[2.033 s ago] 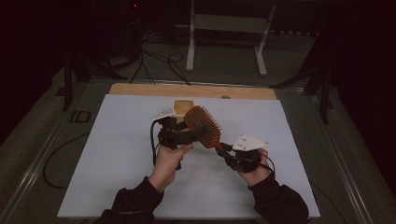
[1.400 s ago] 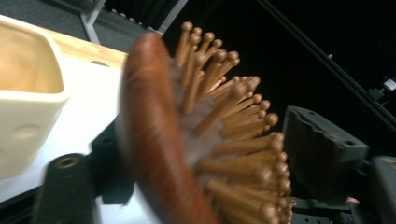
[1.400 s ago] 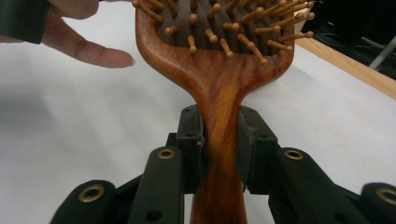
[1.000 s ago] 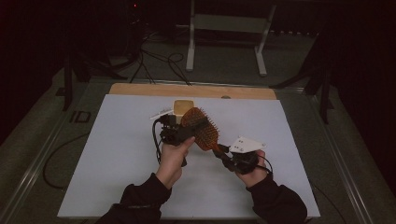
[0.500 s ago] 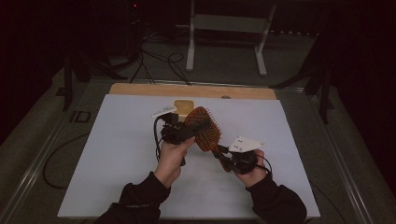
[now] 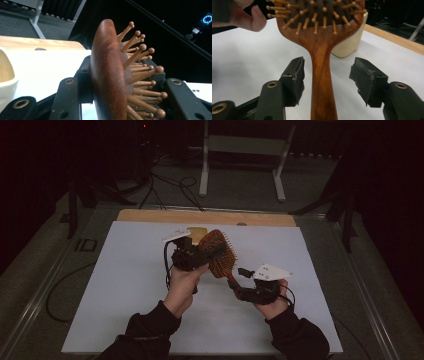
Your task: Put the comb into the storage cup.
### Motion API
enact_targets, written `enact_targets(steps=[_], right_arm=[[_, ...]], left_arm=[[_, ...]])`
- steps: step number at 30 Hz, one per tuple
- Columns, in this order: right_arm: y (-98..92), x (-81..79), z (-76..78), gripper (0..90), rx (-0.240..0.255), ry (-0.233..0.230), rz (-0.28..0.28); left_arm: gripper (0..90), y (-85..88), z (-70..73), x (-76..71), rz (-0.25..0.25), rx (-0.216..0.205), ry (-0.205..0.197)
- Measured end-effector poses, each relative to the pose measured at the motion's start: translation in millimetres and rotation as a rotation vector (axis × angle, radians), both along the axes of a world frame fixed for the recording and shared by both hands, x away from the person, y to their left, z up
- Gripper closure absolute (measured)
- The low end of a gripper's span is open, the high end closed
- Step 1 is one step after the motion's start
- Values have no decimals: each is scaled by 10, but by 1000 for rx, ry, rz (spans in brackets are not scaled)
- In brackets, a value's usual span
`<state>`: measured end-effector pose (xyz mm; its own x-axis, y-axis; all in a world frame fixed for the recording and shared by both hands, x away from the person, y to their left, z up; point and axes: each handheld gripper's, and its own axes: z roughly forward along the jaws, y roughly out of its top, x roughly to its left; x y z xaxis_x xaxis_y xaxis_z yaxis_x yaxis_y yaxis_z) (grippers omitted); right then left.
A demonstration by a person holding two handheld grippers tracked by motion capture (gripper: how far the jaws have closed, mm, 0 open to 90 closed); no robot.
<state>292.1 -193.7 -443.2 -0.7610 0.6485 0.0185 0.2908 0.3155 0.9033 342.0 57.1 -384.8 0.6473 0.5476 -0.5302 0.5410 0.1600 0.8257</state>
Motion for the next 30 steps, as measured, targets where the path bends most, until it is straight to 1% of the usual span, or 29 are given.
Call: enact_targets(steps=[1,2,3,4,6,7,8,10,11,13,14,15,17,18,20,22,23,24,26,28,29,30], right_arm=[[3,-1,-1,371,1,-2,1],[5,-5,-3,363,-1,-5,0],[1,-5,-7,291,-4,-3,12],[-4,-10,-13,249,3,-6,33],[-10,-24,-14,185,-2,-16,43],[-15,-28,-14,159,4,-15,47],[-24,-28,-13,145,6,-15,50],[-39,-21,-20,139,8,-4,46],[-49,-25,-26,132,16,-13,48],[-62,-27,-31,119,14,-11,51],[-66,-37,-35,117,15,-18,43],[-80,-41,-38,111,14,-18,39],[-107,-45,-37,107,19,-4,40],[-124,-49,-40,107,11,-6,33],[-164,-61,-44,95,15,-13,21],[-192,-80,-43,95,12,-23,14],[-206,-91,-42,95,1,-34,11],[-212,-104,-44,94,-7,-37,4],[-228,-119,-58,91,-27,-59,-2],[-240,-126,-79,89,-36,-58,6],[-249,-134,-88,89,-39,-48,6],[-263,-131,-95,89,-42,-52,7]], left_arm=[[539,5,14,3,-2,8,-5],[539,10,27,3,0,5,-7],[539,22,47,6,1,8,-15],[539,29,60,5,3,8,-20],[539,51,100,8,11,13,-30],[539,61,124,12,12,21,-39],[539,74,147,12,19,27,-46],[539,106,200,17,27,33,-60],[539,116,218,21,30,35,-64],[539,150,270,34,32,49,-82],[538,175,300,40,44,55,-91],[539,190,320,45,46,57,-96],[538,232,373,61,59,58,-107],[539,253,403,71,60,63,-117],[538,294,460,86,77,70,-134],[538,333,511,109,85,70,-141],[539,353,533,121,94,66,-140],[538,375,554,135,99,70,-147],[538,405,592,161,116,73,-150],[538,439,626,202,130,81,-154],[538,454,640,218,141,86,-157],[538,463,652,232,147,91,-160]])
